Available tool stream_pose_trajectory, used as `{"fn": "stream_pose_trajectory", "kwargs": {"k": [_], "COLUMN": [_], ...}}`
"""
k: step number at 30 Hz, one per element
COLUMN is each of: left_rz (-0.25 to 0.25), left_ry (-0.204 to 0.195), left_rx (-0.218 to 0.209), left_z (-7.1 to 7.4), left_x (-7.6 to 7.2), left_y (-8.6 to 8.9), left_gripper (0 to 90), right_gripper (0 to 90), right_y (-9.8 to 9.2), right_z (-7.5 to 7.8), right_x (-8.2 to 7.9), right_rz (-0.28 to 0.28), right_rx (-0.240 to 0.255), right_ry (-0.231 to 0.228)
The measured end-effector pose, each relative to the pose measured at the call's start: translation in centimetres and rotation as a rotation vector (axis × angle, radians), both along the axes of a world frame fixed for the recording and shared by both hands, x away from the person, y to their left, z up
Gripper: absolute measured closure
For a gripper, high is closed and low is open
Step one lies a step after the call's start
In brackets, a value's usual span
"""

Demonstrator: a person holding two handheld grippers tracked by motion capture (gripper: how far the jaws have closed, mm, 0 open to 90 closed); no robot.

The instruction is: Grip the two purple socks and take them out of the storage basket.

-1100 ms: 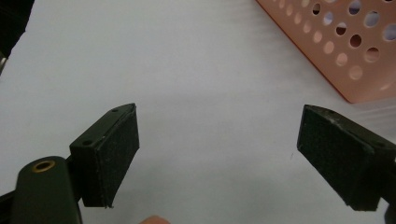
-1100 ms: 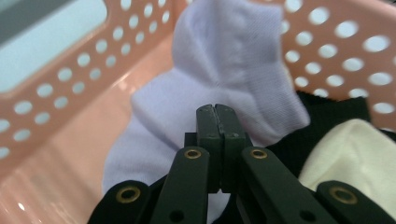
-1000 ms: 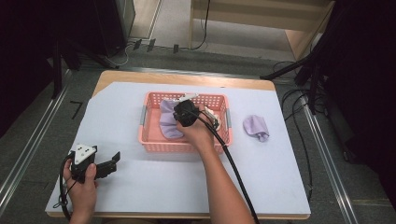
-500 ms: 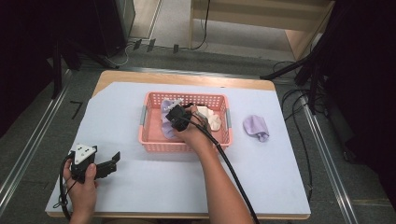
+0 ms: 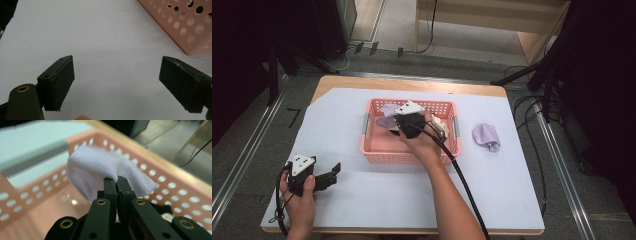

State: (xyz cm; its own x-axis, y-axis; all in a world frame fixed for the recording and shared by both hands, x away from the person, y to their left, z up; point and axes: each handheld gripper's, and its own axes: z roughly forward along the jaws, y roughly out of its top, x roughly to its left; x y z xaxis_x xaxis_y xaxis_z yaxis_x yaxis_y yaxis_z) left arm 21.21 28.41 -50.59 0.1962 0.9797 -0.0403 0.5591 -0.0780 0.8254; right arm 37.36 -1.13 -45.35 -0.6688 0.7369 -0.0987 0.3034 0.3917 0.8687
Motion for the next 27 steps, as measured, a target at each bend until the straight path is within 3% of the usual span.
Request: {"fn": "stream_pose_trajectory", "kwargs": {"k": [6,10,27], "left_rz": [0.001,0.000,0.002], "left_ry": [0.000,0.000,-0.003], "left_rx": [-0.001,-0.004,-0.003], "left_z": [0.0,0.0,0.0], "left_x": [0.0,0.0,0.0], "left_y": [0.0,0.0,0.0], "left_gripper": [14.0,14.0,13.9], "right_gripper": [88.4,88.5,88.5], "right_y": [-1.6,-2.3,-6.6], "right_z": [0.9,1.4,4.2], "right_x": [-0.5,-0.9,-1.9], "right_rz": [-0.062,-0.108,-0.228], "right_rx": [0.140,0.196,0.295], "right_ry": [-0.098,-0.153,-0.290]}}
